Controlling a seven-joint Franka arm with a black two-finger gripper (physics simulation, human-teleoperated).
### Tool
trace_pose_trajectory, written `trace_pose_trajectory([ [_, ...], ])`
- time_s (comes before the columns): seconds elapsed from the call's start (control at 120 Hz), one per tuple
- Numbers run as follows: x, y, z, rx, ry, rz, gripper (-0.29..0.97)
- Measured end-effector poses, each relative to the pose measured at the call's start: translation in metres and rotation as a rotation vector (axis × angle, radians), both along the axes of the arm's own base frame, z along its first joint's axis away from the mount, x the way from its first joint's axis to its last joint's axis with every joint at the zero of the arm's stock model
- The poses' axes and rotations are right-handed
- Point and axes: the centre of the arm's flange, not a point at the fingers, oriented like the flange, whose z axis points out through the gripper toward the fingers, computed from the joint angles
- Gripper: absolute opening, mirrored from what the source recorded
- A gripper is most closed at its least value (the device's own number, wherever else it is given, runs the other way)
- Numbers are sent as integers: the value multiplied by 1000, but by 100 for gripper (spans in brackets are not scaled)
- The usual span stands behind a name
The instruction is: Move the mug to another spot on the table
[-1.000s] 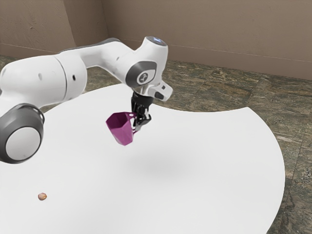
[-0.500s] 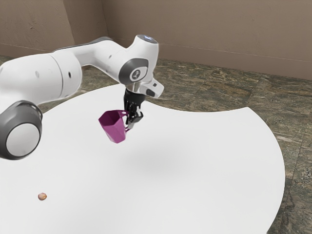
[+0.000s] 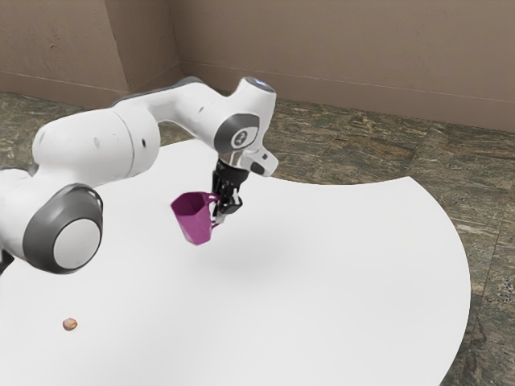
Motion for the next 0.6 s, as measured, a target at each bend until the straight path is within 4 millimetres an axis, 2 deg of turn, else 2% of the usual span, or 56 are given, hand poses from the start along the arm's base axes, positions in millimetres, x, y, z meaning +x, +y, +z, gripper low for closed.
trace_pose_trajectory([
  [0.325, 24, -11, 12, 86, -25, 7, -5],
  [0.442, 31, -12, 4, 71, -45, 8, -5],
  [0.6, 35, -13, -22, 61, -44, 4, -5],
])
